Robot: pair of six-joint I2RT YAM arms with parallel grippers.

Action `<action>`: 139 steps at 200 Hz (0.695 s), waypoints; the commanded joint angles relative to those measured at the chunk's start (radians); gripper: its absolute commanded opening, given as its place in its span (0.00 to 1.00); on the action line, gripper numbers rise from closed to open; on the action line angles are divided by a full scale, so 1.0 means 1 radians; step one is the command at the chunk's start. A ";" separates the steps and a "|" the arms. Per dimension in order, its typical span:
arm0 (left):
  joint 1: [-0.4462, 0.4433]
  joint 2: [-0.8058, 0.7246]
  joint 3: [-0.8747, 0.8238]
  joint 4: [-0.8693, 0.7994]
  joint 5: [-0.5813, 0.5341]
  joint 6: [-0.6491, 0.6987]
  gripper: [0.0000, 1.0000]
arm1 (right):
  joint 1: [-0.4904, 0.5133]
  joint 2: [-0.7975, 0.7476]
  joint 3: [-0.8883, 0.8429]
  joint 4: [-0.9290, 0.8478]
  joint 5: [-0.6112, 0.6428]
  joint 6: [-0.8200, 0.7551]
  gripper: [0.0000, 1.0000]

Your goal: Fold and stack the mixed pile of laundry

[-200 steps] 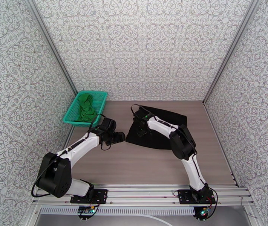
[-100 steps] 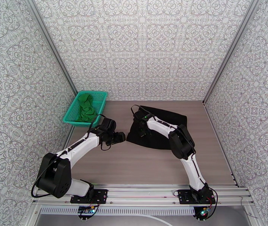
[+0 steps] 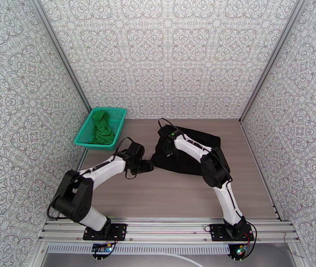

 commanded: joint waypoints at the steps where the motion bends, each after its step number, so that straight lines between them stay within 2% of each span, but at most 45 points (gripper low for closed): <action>1: -0.014 0.070 0.054 0.068 0.013 -0.034 0.65 | -0.009 0.030 0.025 -0.023 0.026 0.037 0.00; 24: -0.013 0.128 0.073 0.121 0.031 -0.090 0.56 | -0.009 0.035 0.018 -0.016 0.021 0.040 0.00; 53: -0.015 0.122 0.047 0.222 0.069 -0.162 0.55 | -0.010 0.036 0.004 -0.002 0.014 0.043 0.00; 78: -0.013 0.075 0.017 0.268 0.080 -0.197 0.56 | -0.010 0.036 -0.005 0.007 0.002 0.043 0.00; 105: 0.008 0.064 -0.004 0.301 0.108 -0.227 0.65 | -0.010 0.035 -0.009 0.014 -0.012 0.045 0.00; 139: 0.032 0.108 -0.039 0.385 0.150 -0.275 0.65 | -0.011 0.028 -0.017 0.020 -0.016 0.045 0.00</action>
